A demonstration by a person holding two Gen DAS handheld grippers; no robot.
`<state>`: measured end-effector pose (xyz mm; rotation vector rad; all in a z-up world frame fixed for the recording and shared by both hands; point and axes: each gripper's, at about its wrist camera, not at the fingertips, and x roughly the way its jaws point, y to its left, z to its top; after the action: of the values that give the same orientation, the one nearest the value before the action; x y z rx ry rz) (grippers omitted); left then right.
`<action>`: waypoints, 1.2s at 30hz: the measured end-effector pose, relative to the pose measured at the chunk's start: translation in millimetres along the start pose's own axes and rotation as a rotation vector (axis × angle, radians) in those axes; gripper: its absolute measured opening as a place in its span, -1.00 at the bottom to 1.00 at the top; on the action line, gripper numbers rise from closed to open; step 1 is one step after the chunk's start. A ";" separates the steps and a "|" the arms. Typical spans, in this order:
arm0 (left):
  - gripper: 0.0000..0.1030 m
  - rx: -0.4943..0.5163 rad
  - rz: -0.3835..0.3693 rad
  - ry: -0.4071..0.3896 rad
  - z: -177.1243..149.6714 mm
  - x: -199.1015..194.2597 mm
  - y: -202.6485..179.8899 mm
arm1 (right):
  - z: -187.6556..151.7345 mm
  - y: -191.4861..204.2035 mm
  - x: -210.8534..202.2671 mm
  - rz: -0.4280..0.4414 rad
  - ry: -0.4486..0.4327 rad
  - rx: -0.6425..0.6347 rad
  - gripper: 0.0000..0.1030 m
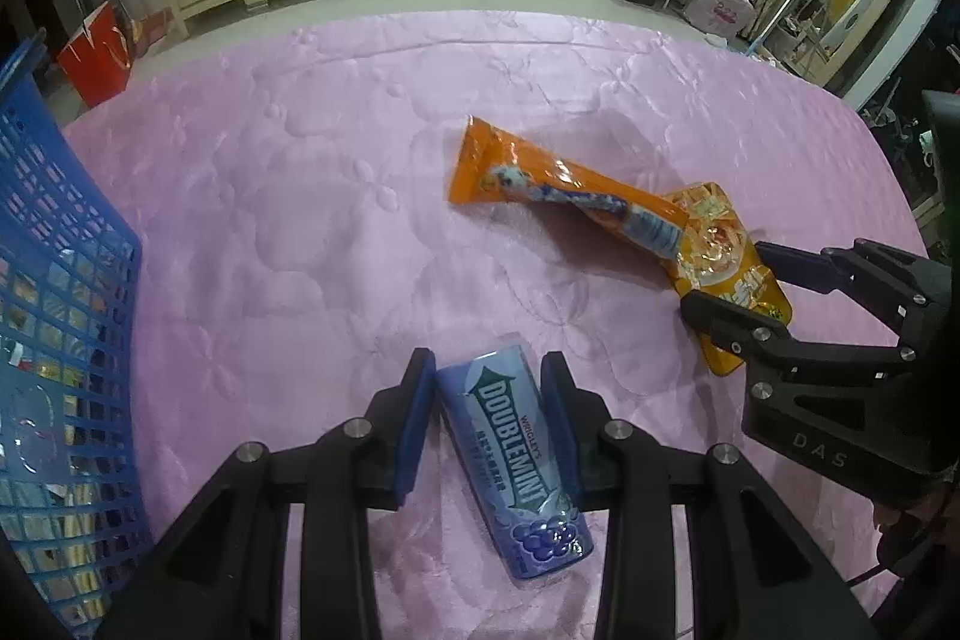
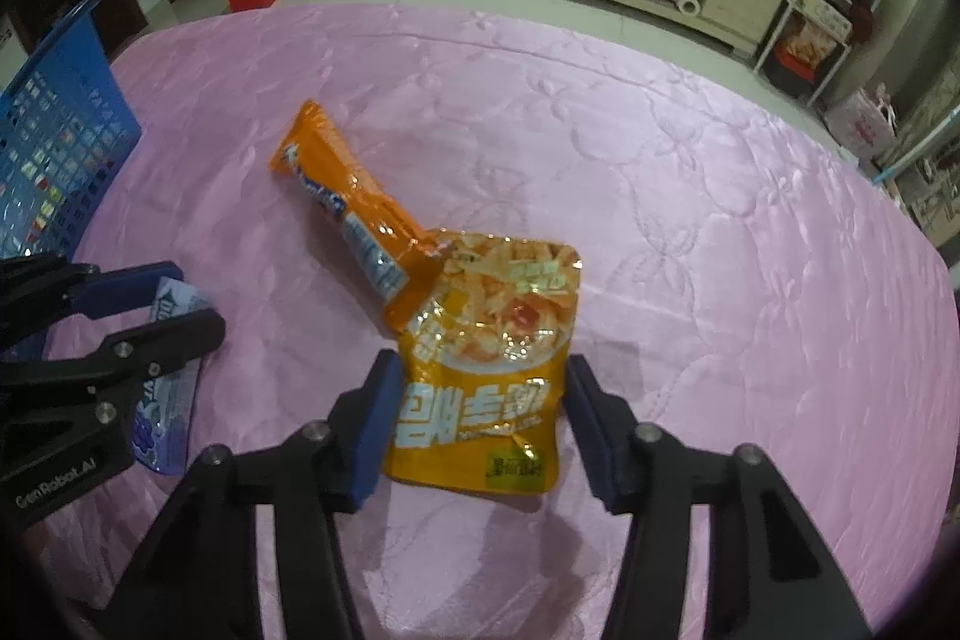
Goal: Organize snacks
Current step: 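Grip the blue Doublemint gum box with left tool while right tool grips the yellow pouch, then carry the gum box and yellow pouch over the blue basket with both tools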
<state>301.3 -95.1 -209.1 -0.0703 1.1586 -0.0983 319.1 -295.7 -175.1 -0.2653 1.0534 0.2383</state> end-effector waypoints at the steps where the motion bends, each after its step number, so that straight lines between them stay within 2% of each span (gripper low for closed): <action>1: -0.35 0.002 -0.009 0.002 -1.1 -0.1 0.7 | -2.4 1.1 -0.9 0.003 -0.006 -0.013 -0.04; 4: -0.35 0.003 -0.025 0.003 -4.6 -1.3 0.6 | -8.6 4.9 -4.3 0.015 -0.006 -0.029 -0.29; 10: -0.35 -0.011 -0.048 0.006 -13.5 -8.4 1.9 | -18.3 6.2 -9.8 0.055 0.018 0.017 -0.46; 14: -0.37 -0.012 -0.061 -0.003 -15.3 -18.9 0.5 | -33.4 -1.5 -20.2 0.111 0.026 0.097 -0.48; 21: -0.40 0.017 -0.068 -0.039 -25.5 -53.3 -4.7 | -59.7 11.7 -73.6 0.119 -0.041 0.151 -0.48; 31: -0.42 0.047 -0.085 -0.131 -43.2 -124.0 -1.8 | -77.8 44.2 -134.9 0.123 -0.127 0.131 -0.48; 36: -0.42 0.058 -0.075 -0.191 -49.9 -160.7 3.5 | -74.1 71.9 -158.2 0.139 -0.171 0.099 -0.48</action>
<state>191.9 -73.6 -83.0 -0.0702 0.9619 -0.1881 160.3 -262.6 -78.2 -0.0804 0.9121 0.3274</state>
